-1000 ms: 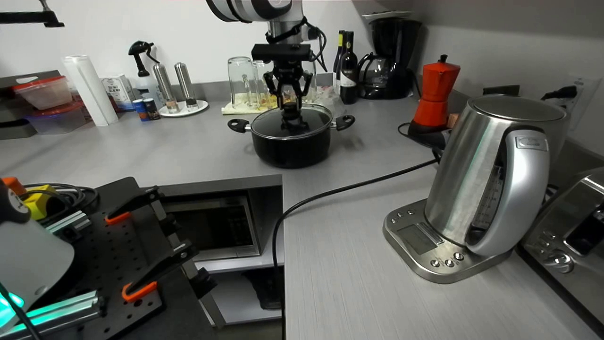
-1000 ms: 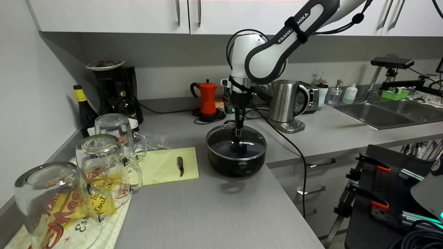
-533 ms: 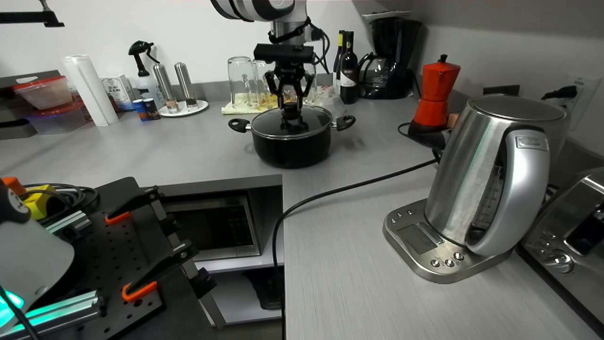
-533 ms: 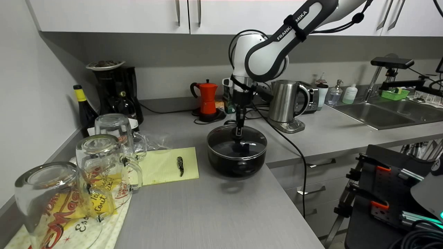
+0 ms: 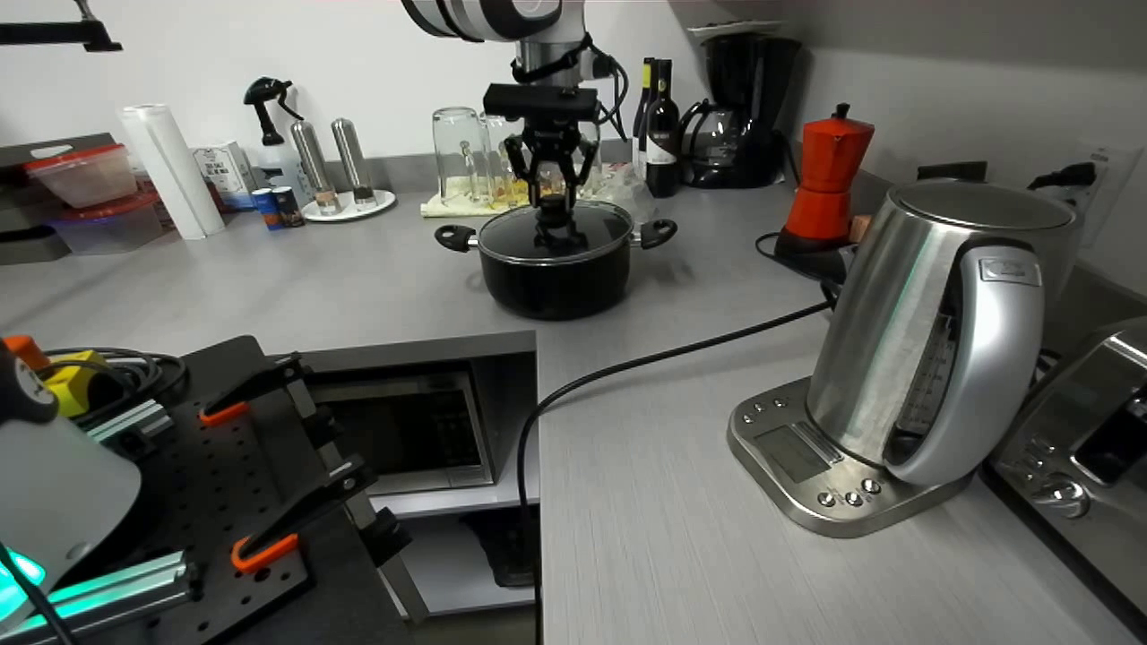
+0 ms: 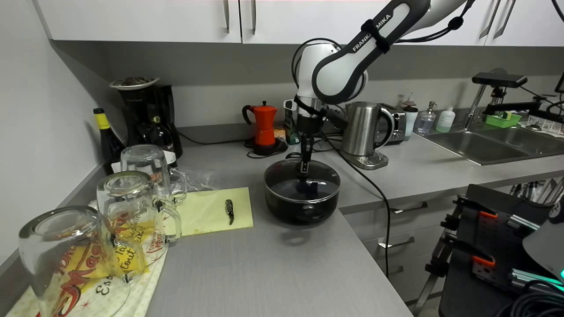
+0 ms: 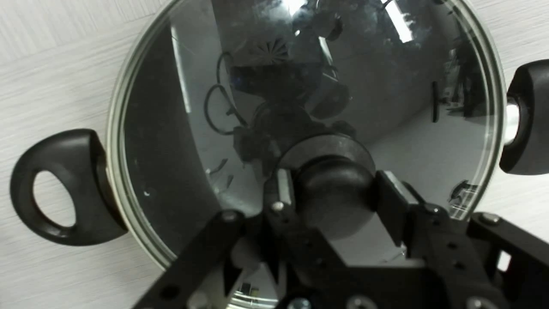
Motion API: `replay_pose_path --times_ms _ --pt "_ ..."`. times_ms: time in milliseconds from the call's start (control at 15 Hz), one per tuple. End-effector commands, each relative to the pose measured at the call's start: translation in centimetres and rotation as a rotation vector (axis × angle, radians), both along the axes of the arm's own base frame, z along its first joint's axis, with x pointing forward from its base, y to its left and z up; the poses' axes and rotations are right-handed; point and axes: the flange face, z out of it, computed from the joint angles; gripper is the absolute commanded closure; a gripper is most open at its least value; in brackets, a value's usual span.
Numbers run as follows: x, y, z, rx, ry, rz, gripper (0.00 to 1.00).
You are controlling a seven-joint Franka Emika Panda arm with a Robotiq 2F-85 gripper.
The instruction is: Put the glass lid on the black pot.
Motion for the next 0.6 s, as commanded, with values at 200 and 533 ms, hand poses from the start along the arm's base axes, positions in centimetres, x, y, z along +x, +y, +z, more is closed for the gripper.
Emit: replay_pose_path --times_ms 200,533 --pt "-0.2 -0.8 -1.6 0.004 0.031 0.004 0.29" --pt "-0.3 -1.5 -3.1 -0.006 0.055 -0.008 0.00"
